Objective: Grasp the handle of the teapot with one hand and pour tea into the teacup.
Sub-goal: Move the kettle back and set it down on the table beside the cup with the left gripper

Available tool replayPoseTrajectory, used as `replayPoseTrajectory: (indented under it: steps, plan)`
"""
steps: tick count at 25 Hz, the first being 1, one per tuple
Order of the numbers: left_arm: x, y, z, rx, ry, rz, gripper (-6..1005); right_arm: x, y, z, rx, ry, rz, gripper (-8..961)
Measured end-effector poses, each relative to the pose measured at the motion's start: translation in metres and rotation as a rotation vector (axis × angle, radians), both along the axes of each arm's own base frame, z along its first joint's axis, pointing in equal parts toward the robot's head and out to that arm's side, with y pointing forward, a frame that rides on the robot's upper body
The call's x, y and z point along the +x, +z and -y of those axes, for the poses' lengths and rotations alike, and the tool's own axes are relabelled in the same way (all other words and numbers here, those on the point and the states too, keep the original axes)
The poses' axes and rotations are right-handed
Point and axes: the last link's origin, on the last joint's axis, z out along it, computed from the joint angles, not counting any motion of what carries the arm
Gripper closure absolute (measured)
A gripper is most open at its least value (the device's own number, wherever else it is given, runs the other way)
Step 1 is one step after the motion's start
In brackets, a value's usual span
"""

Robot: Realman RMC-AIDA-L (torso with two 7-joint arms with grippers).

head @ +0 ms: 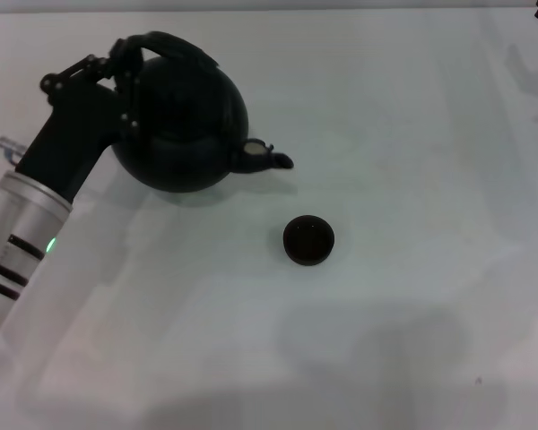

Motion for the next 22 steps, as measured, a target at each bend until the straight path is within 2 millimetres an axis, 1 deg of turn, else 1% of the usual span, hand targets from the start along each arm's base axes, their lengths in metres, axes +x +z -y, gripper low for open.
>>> replayPoseTrajectory:
  steps: [4,8,13,22]
  plan:
    - [-0.006,0.000,0.005,0.016,0.074,0.059,889,0.000,0.000,0.000,0.000,-0.001,-0.005,108]
    - [-0.014,-0.004,0.009,0.002,0.119,0.057,889,0.001,0.000,0.001,0.000,-0.005,-0.011,109]
    - [-0.018,-0.006,0.014,-0.008,0.157,0.082,890,0.003,0.001,0.002,0.000,-0.009,-0.009,109]
    - [-0.025,-0.011,0.016,-0.028,0.229,0.113,891,0.004,0.002,0.002,0.000,-0.013,-0.008,109]
